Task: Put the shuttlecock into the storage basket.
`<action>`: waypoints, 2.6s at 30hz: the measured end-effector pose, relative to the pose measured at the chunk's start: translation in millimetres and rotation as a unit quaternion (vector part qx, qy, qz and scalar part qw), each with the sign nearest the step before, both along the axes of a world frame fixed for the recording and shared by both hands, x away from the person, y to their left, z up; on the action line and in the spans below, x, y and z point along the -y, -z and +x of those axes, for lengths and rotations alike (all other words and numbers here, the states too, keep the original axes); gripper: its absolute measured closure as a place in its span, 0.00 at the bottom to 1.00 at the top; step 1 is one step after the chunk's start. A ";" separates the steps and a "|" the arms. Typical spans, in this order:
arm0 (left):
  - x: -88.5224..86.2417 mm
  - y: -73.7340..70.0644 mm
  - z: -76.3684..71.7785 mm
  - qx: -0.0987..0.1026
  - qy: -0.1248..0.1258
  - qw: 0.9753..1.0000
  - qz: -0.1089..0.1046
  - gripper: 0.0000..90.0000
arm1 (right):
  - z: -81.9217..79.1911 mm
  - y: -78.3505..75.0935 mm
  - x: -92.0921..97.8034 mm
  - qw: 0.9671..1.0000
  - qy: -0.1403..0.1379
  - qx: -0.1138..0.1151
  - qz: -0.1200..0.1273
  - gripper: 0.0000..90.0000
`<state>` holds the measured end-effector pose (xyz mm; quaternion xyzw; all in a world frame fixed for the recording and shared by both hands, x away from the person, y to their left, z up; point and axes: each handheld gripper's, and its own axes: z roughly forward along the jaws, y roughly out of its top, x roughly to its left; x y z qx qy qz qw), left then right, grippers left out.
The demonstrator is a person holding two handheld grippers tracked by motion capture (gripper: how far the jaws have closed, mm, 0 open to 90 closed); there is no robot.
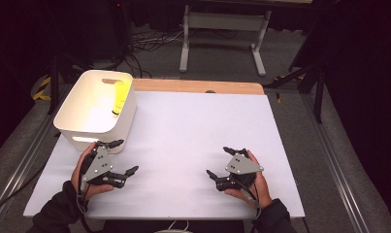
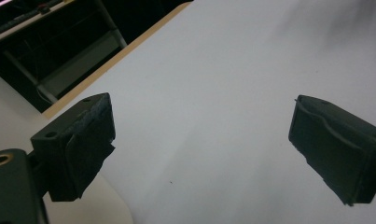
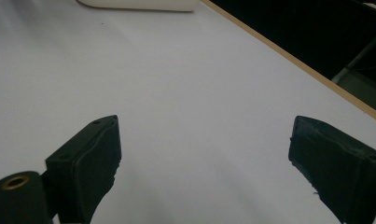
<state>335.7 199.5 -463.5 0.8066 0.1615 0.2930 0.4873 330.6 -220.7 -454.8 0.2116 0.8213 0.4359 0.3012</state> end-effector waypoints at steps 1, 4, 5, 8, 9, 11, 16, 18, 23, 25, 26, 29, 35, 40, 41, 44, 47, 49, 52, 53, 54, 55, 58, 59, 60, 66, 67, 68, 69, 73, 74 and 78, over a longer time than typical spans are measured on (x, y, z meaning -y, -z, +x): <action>-0.6 1.4 -0.2 -0.002 0.001 1.000 0.003 0.09 | -0.2 0.1 0.4 1.000 0.001 0.001 -0.001 0.12; -3.6 5.5 -0.6 -0.011 0.000 1.000 0.003 0.09 | -1.5 0.4 1.4 1.000 0.003 0.002 0.000 0.12; -4.8 6.4 -0.4 -0.012 0.000 1.000 0.003 0.09 | -1.9 0.6 1.8 1.000 0.003 0.002 0.001 0.12; -10.9 12.4 0.8 -0.029 -0.002 1.000 -0.001 0.09 | -3.0 1.7 2.3 1.000 0.006 0.002 0.002 0.12; -12.3 14.0 1.1 -0.032 -0.002 0.999 -0.003 0.10 | -3.7 2.0 2.5 1.000 0.007 0.001 0.003 0.12; -16.4 18.5 1.9 -0.044 -0.004 0.999 -0.011 0.10 | -4.0 2.1 2.6 1.000 0.006 0.001 0.004 0.12; -24.2 27.9 0.0 -0.068 -0.007 0.998 -0.014 0.10 | -4.7 2.3 3.4 1.000 0.008 0.004 0.005 0.12; -26.2 29.3 -2.2 -0.073 -0.012 0.997 -0.014 0.10 | -5.1 2.4 4.1 1.000 0.007 0.006 0.007 0.12; -29.9 28.5 -6.1 -0.068 -0.016 0.997 -0.023 0.10 | -3.3 3.3 3.0 1.000 0.002 0.003 0.012 0.12; -32.3 27.4 -6.4 -0.065 -0.019 0.997 -0.029 0.10 | -3.8 4.4 2.9 1.000 0.001 0.002 0.007 0.12; -32.6 27.4 -6.5 -0.064 -0.020 0.997 -0.028 0.10 | -3.9 4.4 3.1 1.000 0.001 0.001 0.008 0.12; -32.6 27.3 -6.8 -0.062 -0.022 0.997 -0.030 0.10 | -5.1 3.4 4.6 1.000 0.000 0.004 0.013 0.12; -32.4 25.6 -7.2 -0.057 -0.019 0.998 -0.031 0.09 | -5.2 3.4 6.3 1.000 -0.001 0.003 0.013 0.12; -33.4 25.7 -8.1 -0.054 -0.016 0.998 -0.031 0.09 | -5.4 3.7 5.0 1.000 0.002 0.003 0.010 0.12; -33.7 25.5 -8.5 -0.054 -0.015 0.998 -0.035 0.09 | -5.5 3.7 4.4 1.000 0.002 0.003 0.009 0.12; -33.9 25.2 -9.6 -0.051 -0.014 0.998 -0.034 0.09 | -6.2 4.2 2.5 1.000 0.003 0.002 0.008 0.12; -33.3 25.2 -9.7 -0.050 -0.011 0.998 -0.037 0.09 | -6.0 4.6 1.6 1.000 0.004 0.003 0.006 0.12; -32.9 25.4 -9.5 -0.050 -0.011 0.998 -0.036 0.09 | -5.5 4.8 1.7 1.000 0.004 0.003 0.008 0.12; -31.8 25.7 -8.8 -0.048 -0.010 0.998 -0.030 0.09 | -4.4 5.8 2.6 1.000 0.006 0.000 0.008 0.12; -31.6 25.8 -9.0 -0.049 -0.010 0.998 -0.031 0.09 | -4.2 6.1 2.8 1.000 0.007 -0.001 0.007 0.12; -31.7 25.6 -9.0 -0.048 -0.009 0.998 -0.030 0.09 | -4.2 6.3 2.8 1.000 0.007 -0.002 0.008 0.12; -31.6 25.5 -9.3 -0.048 -0.010 0.998 -0.031 0.09 | -4.3 6.4 2.9 1.000 0.007 -0.002 0.008 0.12; -31.8 25.6 -9.7 -0.048 -0.011 0.998 -0.031 0.09 | -4.2 6.5 2.6 1.000 0.007 -0.001 0.005 0.12; -31.8 25.7 -9.6 -0.048 -0.010 0.998 -0.032 0.09 | -4.1 6.7 2.4 1.000 0.006 -0.001 0.005 0.13; -31.7 25.7 -9.5 -0.049 -0.009 0.998 -0.032 0.09 | -4.2 6.9 2.1 1.000 0.006 -0.001 0.004 0.13; -31.1 26.0 -9.6 -0.048 -0.008 0.998 -0.028 0.09 | -3.9 7.5 1.9 1.000 0.006 -0.002 0.001 0.13; -31.2 26.0 -9.6 -0.048 -0.009 0.998 -0.028 0.09 | -3.9 7.6 1.9 1.000 0.005 -0.002 0.001 0.13; -31.3 26.0 -9.6 -0.048 -0.009 0.998 -0.028 0.09 | -3.9 7.6 1.9 1.000 0.005 -0.002 0.000 0.13; -31.4 26.0 -9.4 -0.048 -0.009 0.998 -0.027 0.09 | -3.8 7.8 1.9 1.000 0.005 -0.002 -0.001 0.12; -30.6 26.3 -9.2 -0.048 -0.010 0.998 -0.025 0.09 | -3.5 8.4 2.1 1.000 0.005 -0.003 -0.003 0.13; -30.6 26.3 -9.2 -0.048 -0.010 0.998 -0.025 0.09 | -3.5 8.3 2.1 1.000 0.005 -0.003 -0.002 0.13; -30.4 26.7 -8.4 -0.050 -0.012 0.998 -0.027 0.09 | -2.7 8.5 2.6 1.000 0.005 -0.005 0.000 0.13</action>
